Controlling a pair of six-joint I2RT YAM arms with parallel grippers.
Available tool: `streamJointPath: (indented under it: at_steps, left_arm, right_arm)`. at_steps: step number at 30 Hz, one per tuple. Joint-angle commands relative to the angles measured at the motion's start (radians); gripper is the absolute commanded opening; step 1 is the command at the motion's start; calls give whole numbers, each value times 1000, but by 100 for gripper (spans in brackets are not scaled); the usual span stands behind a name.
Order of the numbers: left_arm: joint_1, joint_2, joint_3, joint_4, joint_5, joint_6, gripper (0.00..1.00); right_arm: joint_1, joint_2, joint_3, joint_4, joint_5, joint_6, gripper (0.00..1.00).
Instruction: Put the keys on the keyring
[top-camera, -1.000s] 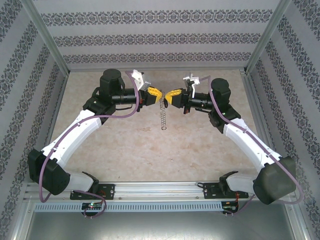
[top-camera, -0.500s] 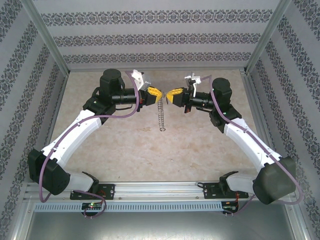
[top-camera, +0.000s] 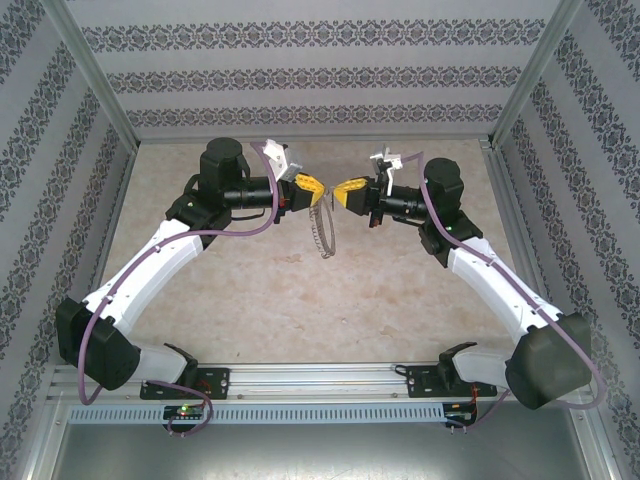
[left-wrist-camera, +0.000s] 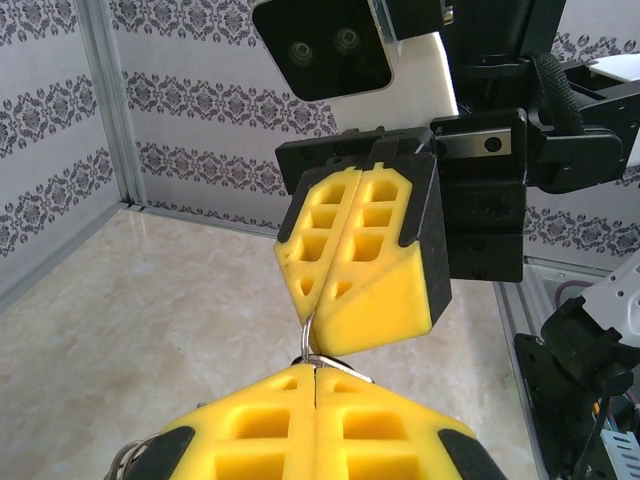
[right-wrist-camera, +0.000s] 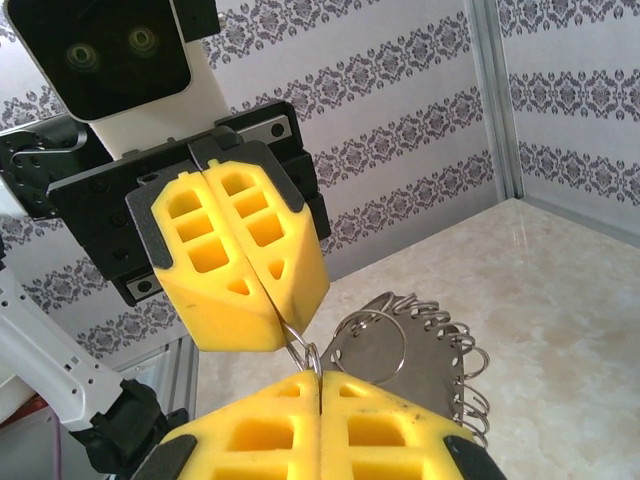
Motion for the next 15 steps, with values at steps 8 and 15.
streamJointPath:
  at_steps: [8,15]
  left_arm:
    - [-15,-19,1,81,29,-9,0]
    - [-17,-23,-2,91,32,-15,0]
  right_arm:
    - [7,-43,-8,8,7,5,0]
    - [5,-7,-9,11,12,6,0]
